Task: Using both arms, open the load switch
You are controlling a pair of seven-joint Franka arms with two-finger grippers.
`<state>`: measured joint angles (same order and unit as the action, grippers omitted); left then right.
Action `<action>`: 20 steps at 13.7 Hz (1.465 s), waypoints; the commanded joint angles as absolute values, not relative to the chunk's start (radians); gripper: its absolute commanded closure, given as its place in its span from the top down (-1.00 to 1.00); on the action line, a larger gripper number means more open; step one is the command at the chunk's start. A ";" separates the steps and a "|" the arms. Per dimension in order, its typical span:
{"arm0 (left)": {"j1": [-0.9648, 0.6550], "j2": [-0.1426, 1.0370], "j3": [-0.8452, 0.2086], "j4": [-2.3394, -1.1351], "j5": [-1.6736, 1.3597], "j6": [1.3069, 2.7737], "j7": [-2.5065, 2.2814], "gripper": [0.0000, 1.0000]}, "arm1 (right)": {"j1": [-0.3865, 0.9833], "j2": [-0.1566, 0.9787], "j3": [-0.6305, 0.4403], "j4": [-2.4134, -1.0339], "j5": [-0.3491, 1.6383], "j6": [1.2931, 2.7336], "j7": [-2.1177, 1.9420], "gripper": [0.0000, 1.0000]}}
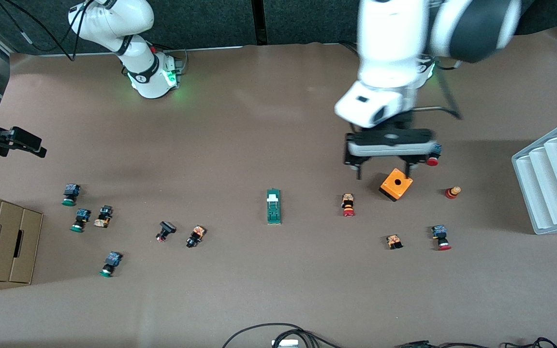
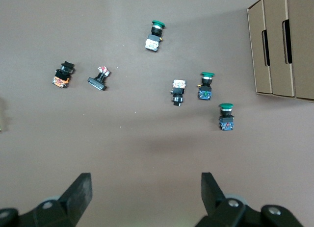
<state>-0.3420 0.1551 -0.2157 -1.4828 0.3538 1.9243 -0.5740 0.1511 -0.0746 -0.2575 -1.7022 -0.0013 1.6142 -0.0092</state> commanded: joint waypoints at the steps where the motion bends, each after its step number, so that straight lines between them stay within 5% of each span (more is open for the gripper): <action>1: -0.309 0.137 -0.135 -1.462 0.183 1.925 -0.543 1.00 | 0.152 -0.058 -0.259 -1.677 -0.025 1.615 -0.008 0.98; 7: -0.129 0.109 -0.080 -1.512 0.054 1.910 -0.282 1.00 | 0.153 -0.058 -0.259 -1.677 -0.025 1.617 -0.008 0.98; 12: -0.129 0.118 0.073 -1.526 -0.092 1.842 -0.105 1.00 | 0.155 -0.058 -0.259 -1.677 -0.025 1.615 -0.008 0.98; 16: -0.127 0.115 0.100 -1.402 -0.084 1.633 -0.072 1.00 | 0.155 -0.058 -0.259 -1.677 -0.025 1.617 -0.008 0.98; 20: -0.126 0.104 0.136 -1.400 -0.087 1.611 -0.055 1.00 | 0.153 -0.057 -0.259 -1.677 -0.025 1.617 -0.008 0.98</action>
